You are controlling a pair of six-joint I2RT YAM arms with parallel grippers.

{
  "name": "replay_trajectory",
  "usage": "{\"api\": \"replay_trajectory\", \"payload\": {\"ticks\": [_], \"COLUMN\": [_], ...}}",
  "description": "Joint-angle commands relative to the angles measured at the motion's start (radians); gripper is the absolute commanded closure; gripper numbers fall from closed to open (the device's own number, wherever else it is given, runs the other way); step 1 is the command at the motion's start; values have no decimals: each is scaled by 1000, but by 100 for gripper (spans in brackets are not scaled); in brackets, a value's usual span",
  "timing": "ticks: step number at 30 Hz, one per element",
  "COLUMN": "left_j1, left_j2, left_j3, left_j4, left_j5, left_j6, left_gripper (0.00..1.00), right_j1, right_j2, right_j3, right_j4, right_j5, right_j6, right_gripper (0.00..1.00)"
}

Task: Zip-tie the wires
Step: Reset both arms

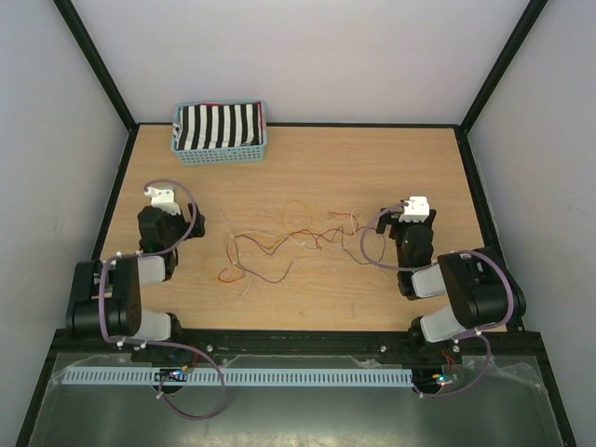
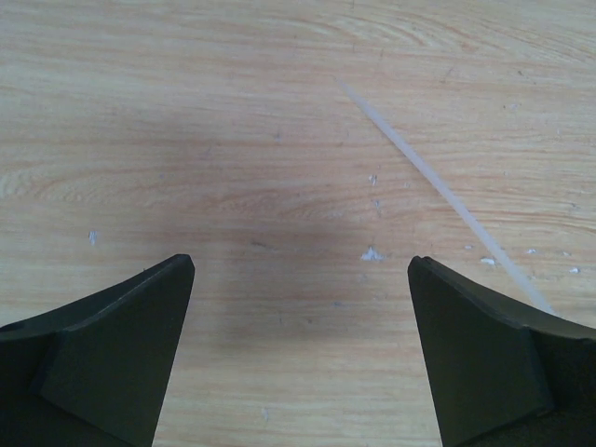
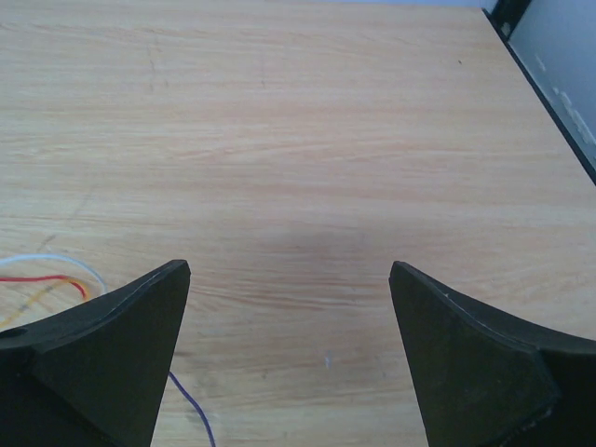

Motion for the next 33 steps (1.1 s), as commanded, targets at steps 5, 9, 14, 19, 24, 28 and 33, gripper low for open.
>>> {"api": "replay_trajectory", "payload": {"ticks": [5, 9, 14, 19, 24, 28, 33], "left_j1": [-14, -52, -70, -96, -108, -116, -128], "left_j2": [63, 141, 171, 170, 172, 172, 178], "left_j3": [8, 0, 23, 60, 67, 71, 82], "left_j4": [188, 293, 277, 211, 211, 178, 160], "left_j5": [-37, -36, -83, -131, -158, -173, -167], "left_j6": [33, 76, 82, 95, 99, 103, 123], "left_gripper": [1, 1, 1, 1, 1, 1, 1], "right_j1": [16, 16, 18, 18, 18, 18, 18], "right_j2": [7, 7, 7, 5, 4, 4, 5], "right_j3": [32, 31, 30, 30, 30, 30, 30], "right_j4": [-29, -28, -26, -26, -26, -26, -26], "right_j5": [-9, -9, -9, -9, -9, -9, -9], "right_j6": [-23, -24, -24, -24, -23, -23, -24], "right_gripper": [1, 1, 1, 1, 1, 1, 1]}}
